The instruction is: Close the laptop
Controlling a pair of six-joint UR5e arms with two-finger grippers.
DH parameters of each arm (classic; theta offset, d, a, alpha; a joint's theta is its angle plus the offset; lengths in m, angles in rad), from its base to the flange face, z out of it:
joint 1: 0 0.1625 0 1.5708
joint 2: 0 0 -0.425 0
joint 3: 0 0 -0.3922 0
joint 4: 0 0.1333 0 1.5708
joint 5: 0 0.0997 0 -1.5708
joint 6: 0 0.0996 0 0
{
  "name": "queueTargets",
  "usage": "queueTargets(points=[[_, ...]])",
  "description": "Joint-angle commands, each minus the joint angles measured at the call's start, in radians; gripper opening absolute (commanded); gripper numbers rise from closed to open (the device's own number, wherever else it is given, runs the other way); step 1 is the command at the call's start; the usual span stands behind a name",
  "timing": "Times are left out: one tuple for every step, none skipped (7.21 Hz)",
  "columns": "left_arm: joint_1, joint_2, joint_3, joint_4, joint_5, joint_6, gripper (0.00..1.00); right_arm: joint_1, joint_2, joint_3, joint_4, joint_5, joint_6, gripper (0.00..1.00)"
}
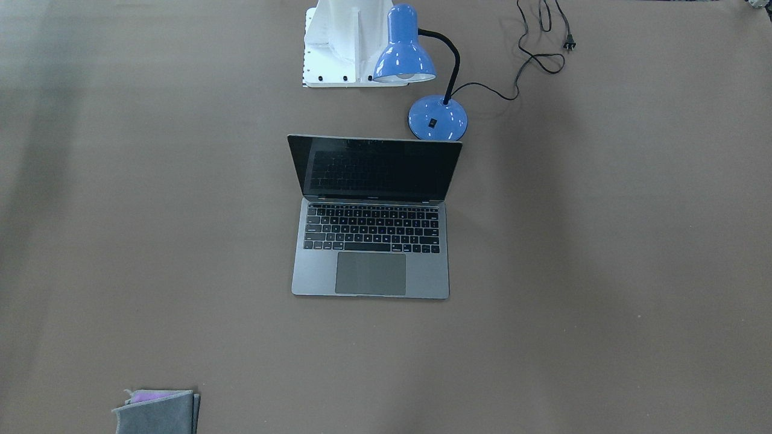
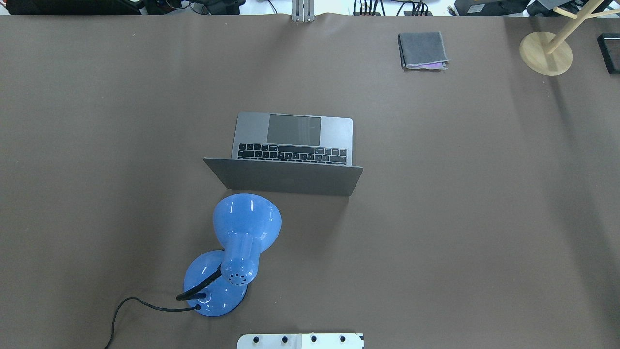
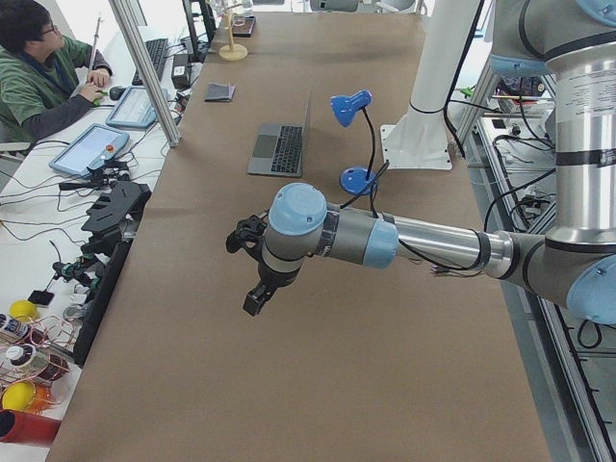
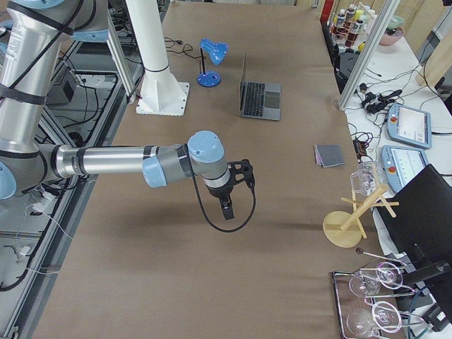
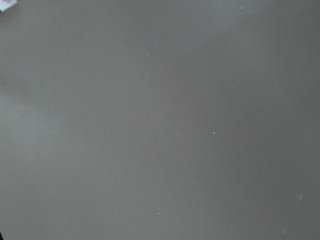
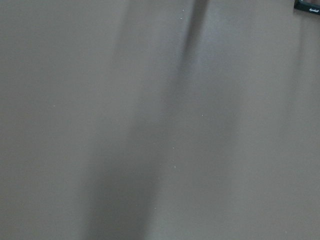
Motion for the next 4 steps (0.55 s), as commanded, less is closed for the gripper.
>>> queueTargets(points=[[-0.001,0.011,0.001,-0.059,-0.140,-0.045,0.99,-0.003,0.004,-0.012,0.008,0.038,0.001,1.00],[-0.001,0.000,0.000,-0.061,-0.178,-0.044,0.99,-0.005,0.003,-0.017,0.008,0.044,0.001,1.00],[-0.001,-0.001,-0.020,-0.097,-0.179,-0.044,0.99,-0.006,0.004,-0.017,0.008,0.044,0.001,1.00],[-0.001,0.017,-0.011,-0.210,-0.180,-0.054,0.99,-0.011,0.006,-0.032,0.008,0.044,0.000,1.00]])
